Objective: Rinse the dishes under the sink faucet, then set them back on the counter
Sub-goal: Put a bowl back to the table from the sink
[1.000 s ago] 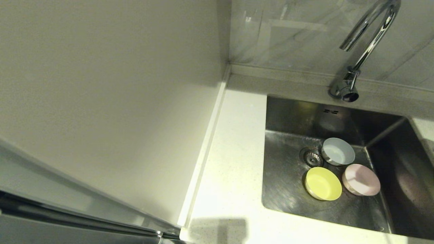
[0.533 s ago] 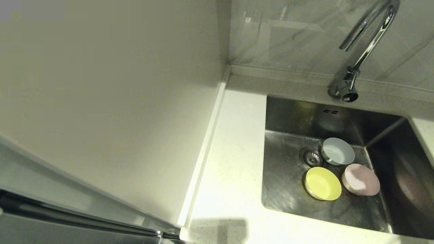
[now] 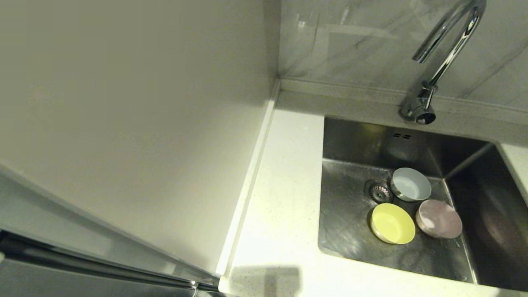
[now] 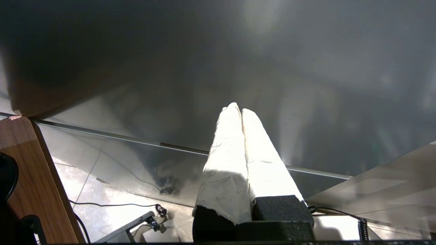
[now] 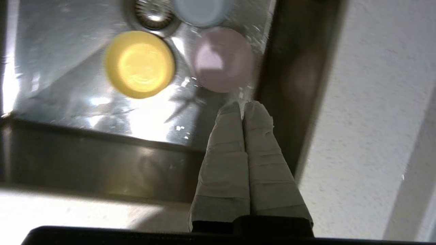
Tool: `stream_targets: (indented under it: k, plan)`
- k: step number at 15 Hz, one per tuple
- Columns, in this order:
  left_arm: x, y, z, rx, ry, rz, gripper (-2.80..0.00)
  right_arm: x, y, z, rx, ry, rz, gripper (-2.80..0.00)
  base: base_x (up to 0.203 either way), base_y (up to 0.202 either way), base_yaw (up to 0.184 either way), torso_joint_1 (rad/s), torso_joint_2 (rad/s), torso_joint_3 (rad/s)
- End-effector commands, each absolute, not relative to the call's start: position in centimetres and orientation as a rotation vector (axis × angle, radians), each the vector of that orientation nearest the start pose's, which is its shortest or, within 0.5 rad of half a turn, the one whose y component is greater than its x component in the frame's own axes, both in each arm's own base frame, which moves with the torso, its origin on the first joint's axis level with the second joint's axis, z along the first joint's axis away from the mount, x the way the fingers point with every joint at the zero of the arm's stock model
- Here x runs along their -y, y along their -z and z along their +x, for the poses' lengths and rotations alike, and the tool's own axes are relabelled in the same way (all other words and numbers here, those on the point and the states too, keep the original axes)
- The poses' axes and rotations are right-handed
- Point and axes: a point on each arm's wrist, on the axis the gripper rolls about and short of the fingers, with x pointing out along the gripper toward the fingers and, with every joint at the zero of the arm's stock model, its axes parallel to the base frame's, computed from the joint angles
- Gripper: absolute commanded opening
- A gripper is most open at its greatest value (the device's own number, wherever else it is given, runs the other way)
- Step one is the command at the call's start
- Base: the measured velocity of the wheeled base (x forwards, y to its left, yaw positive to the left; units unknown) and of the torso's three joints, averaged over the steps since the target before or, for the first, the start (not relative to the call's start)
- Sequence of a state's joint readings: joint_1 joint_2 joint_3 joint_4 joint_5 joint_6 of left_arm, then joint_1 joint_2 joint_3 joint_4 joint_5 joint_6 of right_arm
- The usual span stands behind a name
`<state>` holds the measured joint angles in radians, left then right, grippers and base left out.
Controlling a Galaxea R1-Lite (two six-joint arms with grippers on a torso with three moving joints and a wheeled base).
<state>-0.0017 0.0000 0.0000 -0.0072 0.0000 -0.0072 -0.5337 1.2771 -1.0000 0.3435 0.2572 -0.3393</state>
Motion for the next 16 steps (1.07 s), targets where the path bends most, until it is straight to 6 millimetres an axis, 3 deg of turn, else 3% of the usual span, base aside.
stream_targets:
  k: [1, 4, 5, 9, 13, 16]
  plan:
    - [0.0, -7.5, -2.3, 0.005, 0.002, -0.008, -2.80, 11.0, -24.1, 19.5, -0.700, 0.209, -0.052, -2.80, 0.000, 0.000, 0.000, 0.000, 0.00, 0.000]
    - [0.0, -7.5, -2.3, 0.005, 0.002, -0.008, -2.80, 12.2, -23.0, 21.3, -0.825, 0.236, -0.015, -2.80, 0.000, 0.000, 0.000, 0.000, 0.00, 0.000]
    - [0.0, -7.5, -2.3, 0.005, 0.002, -0.008, -2.80, 12.3, -22.8, 21.5, -0.870, 0.227, 0.002, 0.00, 0.000, 0.000, 0.000, 0.000, 0.00, 0.000]
    - [0.0, -7.5, -2.3, 0.005, 0.002, -0.008, -2.80, 13.0, -21.0, 22.7, -1.024, 0.193, 0.073, 0.00, 0.000, 0.000, 0.000, 0.000, 0.00, 0.000]
    - [0.0, -7.5, -2.3, 0.005, 0.002, -0.008, -2.80, 13.7, -19.4, 25.1, -1.099, 0.141, 0.071, 0.00, 0.000, 0.000, 0.000, 0.000, 0.00, 0.000]
    - [0.0, -7.5, -2.3, 0.005, 0.002, -0.008, -2.80, 12.9, -19.6, 27.2, -1.114, 0.084, 0.048, 0.00, 0.000, 0.000, 0.000, 0.000, 0.00, 0.000]
